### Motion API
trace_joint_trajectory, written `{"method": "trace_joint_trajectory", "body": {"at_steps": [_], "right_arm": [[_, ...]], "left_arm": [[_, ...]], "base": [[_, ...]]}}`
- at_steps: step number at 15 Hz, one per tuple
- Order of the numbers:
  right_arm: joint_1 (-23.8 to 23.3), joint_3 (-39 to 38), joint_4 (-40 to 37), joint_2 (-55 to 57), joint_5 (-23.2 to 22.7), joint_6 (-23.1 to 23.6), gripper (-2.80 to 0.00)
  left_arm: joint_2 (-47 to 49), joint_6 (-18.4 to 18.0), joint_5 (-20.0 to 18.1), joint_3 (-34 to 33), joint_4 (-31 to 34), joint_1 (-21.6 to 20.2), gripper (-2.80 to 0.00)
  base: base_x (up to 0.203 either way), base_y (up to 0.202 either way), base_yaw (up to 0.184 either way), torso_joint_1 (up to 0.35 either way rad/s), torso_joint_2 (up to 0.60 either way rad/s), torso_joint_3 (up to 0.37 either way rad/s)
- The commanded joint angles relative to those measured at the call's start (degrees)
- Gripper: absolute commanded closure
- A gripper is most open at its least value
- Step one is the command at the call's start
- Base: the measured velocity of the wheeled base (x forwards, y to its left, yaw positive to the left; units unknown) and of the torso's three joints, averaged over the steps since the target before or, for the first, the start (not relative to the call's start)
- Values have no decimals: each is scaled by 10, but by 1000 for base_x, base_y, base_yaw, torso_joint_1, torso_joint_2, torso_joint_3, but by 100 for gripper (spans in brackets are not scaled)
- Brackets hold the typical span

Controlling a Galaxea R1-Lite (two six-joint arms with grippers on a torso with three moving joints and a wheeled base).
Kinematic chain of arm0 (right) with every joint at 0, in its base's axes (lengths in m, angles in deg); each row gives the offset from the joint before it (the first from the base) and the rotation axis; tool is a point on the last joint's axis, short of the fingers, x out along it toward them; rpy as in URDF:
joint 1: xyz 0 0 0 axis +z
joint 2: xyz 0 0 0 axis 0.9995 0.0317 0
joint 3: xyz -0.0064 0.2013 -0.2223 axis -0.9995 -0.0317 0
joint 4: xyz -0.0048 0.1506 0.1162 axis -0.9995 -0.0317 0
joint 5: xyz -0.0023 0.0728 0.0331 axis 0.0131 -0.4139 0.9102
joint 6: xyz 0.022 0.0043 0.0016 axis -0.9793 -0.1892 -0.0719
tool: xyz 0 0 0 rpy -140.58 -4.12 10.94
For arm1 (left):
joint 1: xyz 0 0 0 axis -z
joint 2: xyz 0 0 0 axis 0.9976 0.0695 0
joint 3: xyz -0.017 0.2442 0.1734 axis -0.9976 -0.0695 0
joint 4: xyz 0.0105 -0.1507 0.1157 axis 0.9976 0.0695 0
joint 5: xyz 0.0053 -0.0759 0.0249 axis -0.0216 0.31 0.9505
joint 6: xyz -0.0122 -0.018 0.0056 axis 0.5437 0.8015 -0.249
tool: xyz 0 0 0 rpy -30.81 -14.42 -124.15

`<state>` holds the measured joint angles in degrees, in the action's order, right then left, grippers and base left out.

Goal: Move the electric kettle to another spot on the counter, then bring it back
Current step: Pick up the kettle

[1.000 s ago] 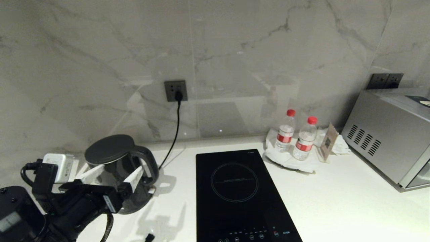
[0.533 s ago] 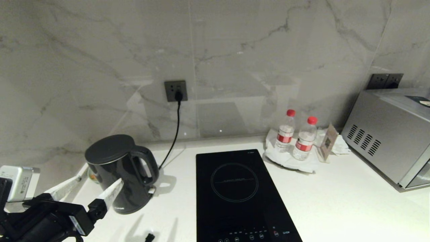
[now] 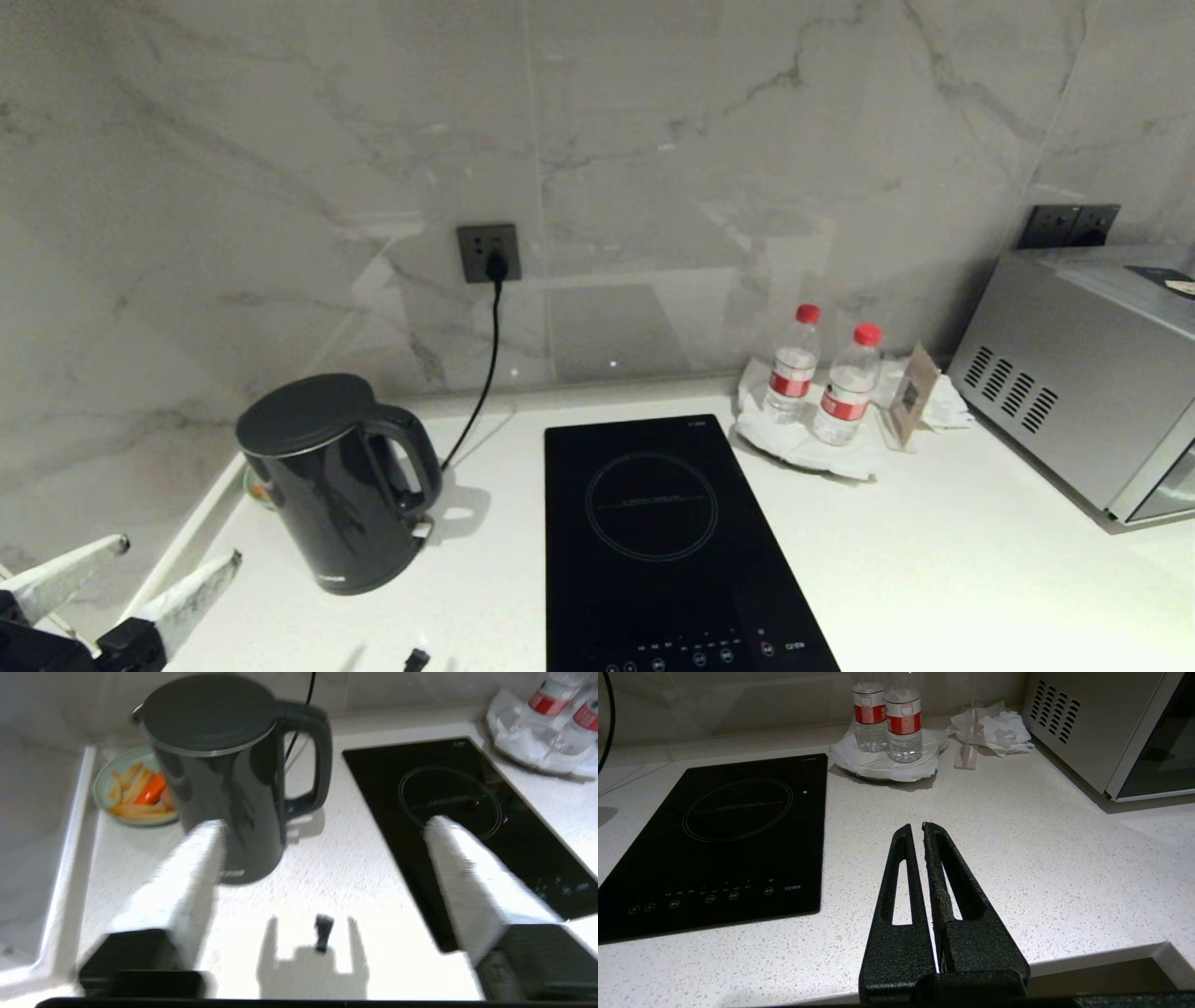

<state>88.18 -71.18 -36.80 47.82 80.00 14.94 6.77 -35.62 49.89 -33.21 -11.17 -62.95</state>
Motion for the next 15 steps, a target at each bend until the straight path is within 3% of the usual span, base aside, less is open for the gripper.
{"method": "trace_joint_trajectory", "body": {"at_steps": [1, 5, 8, 12, 15], "right_arm": [[0, 0, 0, 0, 0, 0, 0], [0, 0, 0, 0, 0, 0, 0], [0, 0, 0, 0, 0, 0, 0], [0, 0, 0, 0, 0, 0, 0], [0, 0, 0, 0, 0, 0, 0]], "left_arm": [[-93, 0, -1, 19, 52, -2, 0], [-177, 0, -3, 51, 158, -34, 0], [-204, -2, -7, 62, 166, -54, 0], [-256, -3, -56, 64, 193, -73, 0], [-258, -4, -42, 68, 202, -82, 0]], "base": [[0, 0, 0, 0, 0, 0], [0, 0, 0, 0, 0, 0], [0, 0, 0, 0, 0, 0], [0, 0, 0, 0, 0, 0], [0, 0, 0, 0, 0, 0]]}}
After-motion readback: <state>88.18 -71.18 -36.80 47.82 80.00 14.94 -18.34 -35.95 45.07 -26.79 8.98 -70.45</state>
